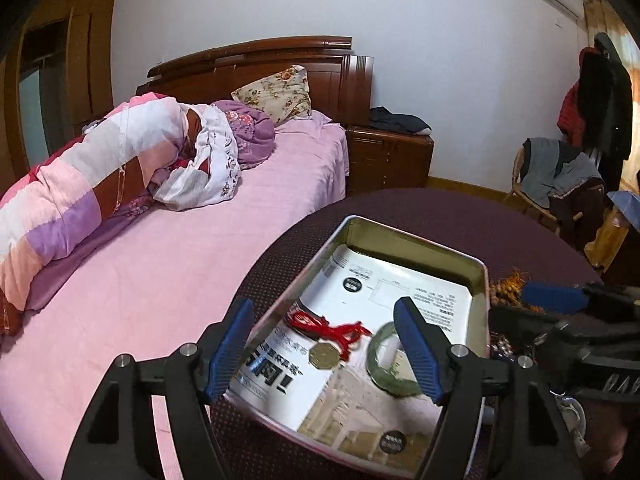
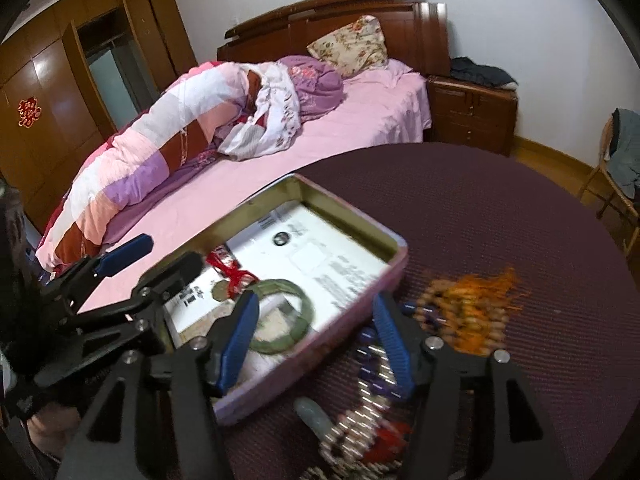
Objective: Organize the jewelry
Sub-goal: 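Raise both grippers out of the tin box back toward the jewelry pile, then lower the right gripper onto the silver watch and close it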
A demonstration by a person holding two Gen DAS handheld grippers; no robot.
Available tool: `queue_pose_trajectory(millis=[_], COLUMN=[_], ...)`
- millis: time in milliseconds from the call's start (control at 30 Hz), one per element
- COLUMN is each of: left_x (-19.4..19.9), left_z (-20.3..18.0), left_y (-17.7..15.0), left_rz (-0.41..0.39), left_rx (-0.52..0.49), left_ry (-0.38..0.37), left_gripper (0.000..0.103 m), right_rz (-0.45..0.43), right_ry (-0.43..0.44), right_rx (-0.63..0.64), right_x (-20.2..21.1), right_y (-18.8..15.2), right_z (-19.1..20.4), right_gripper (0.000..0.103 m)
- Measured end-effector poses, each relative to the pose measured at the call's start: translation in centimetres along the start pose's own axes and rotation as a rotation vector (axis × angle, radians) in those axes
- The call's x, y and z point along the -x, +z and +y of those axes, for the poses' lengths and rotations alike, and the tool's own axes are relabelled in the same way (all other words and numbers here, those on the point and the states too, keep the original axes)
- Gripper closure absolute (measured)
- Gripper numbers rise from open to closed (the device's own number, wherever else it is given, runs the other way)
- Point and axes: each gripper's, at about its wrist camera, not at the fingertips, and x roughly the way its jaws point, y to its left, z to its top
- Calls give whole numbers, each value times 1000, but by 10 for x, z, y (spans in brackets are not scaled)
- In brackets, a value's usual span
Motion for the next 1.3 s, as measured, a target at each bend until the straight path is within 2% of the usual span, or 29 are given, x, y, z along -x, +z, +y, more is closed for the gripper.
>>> queue_pose_trajectory(millis=[200, 333, 667, 833, 1000, 1100, 1300], left_x=[13, 24, 38, 46, 47, 50, 47], left_z=[-8, -20, -45, -57, -68, -73, -74], left_y=[-13, -24, -44, -58, -64, -65, -67], left_rz=[30, 29, 50, 50, 56, 38, 41], left_rx=[19, -3, -31, -48, -77, -99, -105], left_ry=[-38, -57, -56, -59, -62, -54, -60], left_gripper=[30, 30, 30, 30, 30, 30, 30], right_rz=[-42, -60, -29, -8, 32, 54, 71], right_ry=[-45, -71, -78, -46, -22, -10, -19], right_rx=[-59, -108, -160, -146, -77, -61, -58], right_x=[41, 64, 83, 84, 72, 64, 58], right_y=[-12, -28, -78, -99, -109, -112, -115], right_z=[-37, -59, -73, -62, -42, -37, -36], right_gripper=[39, 39, 39, 39, 63, 74, 78])
